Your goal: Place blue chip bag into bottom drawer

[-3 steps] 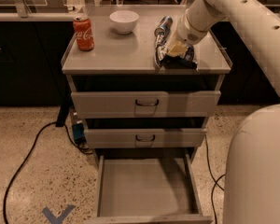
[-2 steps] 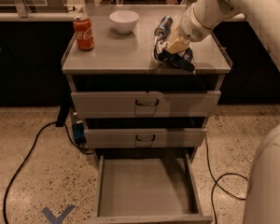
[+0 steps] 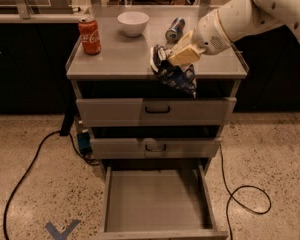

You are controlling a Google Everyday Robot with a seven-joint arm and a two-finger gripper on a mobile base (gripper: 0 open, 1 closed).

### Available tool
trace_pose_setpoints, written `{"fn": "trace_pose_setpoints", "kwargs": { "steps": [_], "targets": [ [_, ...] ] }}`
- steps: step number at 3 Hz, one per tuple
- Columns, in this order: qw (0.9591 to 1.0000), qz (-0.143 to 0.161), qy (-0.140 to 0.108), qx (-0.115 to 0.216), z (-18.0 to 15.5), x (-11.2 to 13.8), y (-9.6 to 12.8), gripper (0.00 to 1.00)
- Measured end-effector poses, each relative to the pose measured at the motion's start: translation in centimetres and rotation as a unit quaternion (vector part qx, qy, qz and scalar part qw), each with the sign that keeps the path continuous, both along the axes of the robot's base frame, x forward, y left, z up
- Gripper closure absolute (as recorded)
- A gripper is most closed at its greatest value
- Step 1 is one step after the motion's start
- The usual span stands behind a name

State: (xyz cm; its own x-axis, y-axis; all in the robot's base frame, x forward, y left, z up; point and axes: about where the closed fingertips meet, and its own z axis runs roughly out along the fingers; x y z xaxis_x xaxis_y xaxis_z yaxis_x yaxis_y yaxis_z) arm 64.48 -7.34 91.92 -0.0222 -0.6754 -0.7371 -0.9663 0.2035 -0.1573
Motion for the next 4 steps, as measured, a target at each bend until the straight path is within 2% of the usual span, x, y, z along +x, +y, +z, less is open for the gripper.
{"fn": "trace_pose_setpoints", "kwargs": {
  "steps": [1, 3, 4],
  "targets": [
    [0.9984, 0.019, 0.028, 0.046, -0.1, -3.3, 1.2, 1.00],
    [0.9927, 0.064, 0.080, 0.063, -3.4, -8.3, 1.1, 1.00],
    [0.9927, 0.064, 0.080, 0.063, -3.4, -8.3, 1.1, 1.00]
  ]
}}
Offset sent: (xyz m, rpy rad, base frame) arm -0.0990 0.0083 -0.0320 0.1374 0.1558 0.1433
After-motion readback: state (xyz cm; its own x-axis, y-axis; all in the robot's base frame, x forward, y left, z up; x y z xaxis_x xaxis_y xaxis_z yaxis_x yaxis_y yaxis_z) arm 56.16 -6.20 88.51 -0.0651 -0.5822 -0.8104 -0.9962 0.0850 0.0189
